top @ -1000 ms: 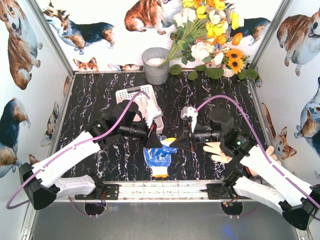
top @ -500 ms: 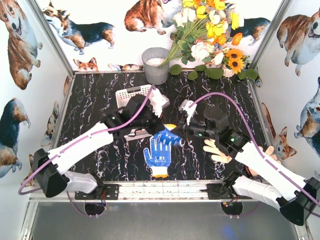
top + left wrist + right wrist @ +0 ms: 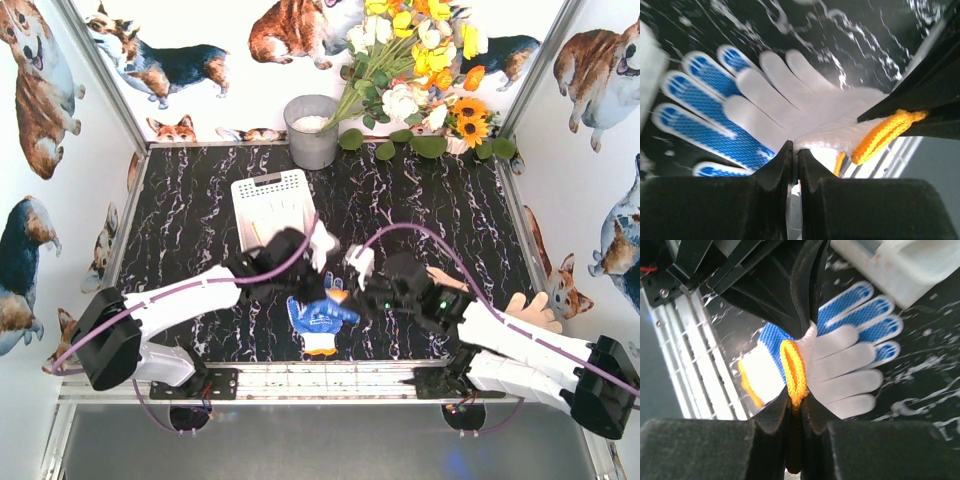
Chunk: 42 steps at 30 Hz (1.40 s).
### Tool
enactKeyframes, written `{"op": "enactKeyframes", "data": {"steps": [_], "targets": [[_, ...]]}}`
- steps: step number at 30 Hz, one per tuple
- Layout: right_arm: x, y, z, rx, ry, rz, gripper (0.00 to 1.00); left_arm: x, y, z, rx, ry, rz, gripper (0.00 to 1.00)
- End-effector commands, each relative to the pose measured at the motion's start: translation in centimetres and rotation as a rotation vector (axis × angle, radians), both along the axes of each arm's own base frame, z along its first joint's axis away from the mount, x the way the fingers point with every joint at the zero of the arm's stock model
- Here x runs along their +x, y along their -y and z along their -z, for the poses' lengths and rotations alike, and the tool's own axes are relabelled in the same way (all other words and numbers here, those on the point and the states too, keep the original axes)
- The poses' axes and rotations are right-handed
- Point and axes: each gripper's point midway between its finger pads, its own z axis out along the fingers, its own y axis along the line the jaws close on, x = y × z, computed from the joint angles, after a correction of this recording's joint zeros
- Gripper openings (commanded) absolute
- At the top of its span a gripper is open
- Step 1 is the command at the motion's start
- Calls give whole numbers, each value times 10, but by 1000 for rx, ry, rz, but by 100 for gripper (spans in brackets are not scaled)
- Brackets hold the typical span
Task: Put the gloves into the storage basket
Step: Pair the glove with the glove.
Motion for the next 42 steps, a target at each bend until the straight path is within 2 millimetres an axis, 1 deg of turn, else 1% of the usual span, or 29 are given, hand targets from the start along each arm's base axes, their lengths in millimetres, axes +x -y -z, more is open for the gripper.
{"op": "enactKeyframes", "data": {"steps": [1,2,4,6,7,8,9,11,12,14,16,17,18,20,22,23,25,26,28,30,32,35,37,38,41,42], "targets": [[-22,-12,-16,120,-37,2,0,-16,9,15,-31,-49,-5,0],[-30,-13,-13,120,-55,-6,0,-24,9,21,-27,-71,8,0],[-37,-14,-9,126,-87,-1,0,-35,12,26,-34,-101,31,0],[-46,-14,-4,130,-130,0,0,-50,7,41,-11,-143,39,3],[-50,-14,-1,131,-153,4,1,-54,6,44,-6,-154,39,6],[-52,-13,2,128,-176,17,4,-58,4,46,-5,-165,36,10],[-55,-12,6,121,-199,30,9,-61,3,48,-5,-171,28,16],[-61,-9,12,100,-244,52,29,-65,1,45,-21,-175,10,29],[-64,-6,14,87,-258,59,33,-66,0,42,-32,-174,0,34],[-69,-2,15,72,-283,73,37,-68,-2,34,-60,-169,-24,43],[-70,4,11,74,-296,98,42,-68,-4,23,-100,-157,-51,49],[-70,9,9,74,-303,113,46,-68,-5,17,-121,-152,-68,54],[-69,12,5,84,-306,137,49,-67,-6,10,-146,-147,-86,58],[-69,17,-10,128,-301,162,52,-65,-7,-1,-194,-142,-126,63],[-65,24,-21,168,-313,229,56,-61,-10,-8,-235,-162,-209,67],[-59,31,-22,183,-327,304,59,-58,-12,-7,-245,-185,-273,68],[-54,41,-21,199,-390,418,61,-55,-17,0,-247,-252,-383,68],[-55,42,-20,204,-434,456,62,-56,-19,6,-244,-296,-432,68],[-59,43,-13,193,-521,503,70,-58,-22,17,-242,-372,-516,68],[-63,43,0,148,-598,552,71,-59,-23,23,-250,-412,-564,67],[-65,44,12,97,-660,606,68,-58,-24,27,-248,-422,-587,67],[-65,54,34,15,-724,724,66,-58,-26,35,-212,-427,-602,64],[-64,54,44,2,-769,763,65,-57,-26,40,-186,-429,-604,63],[-62,53,48,10,-792,778,63,-57,-27,44,-168,-431,-607,63],[-56,53,63,24,-865,840,52,-56,-28,53,-128,-429,-621,60],[-55,52,66,25,-873,847,51,-54,-28,55,-122,-426,-626,59]]}}
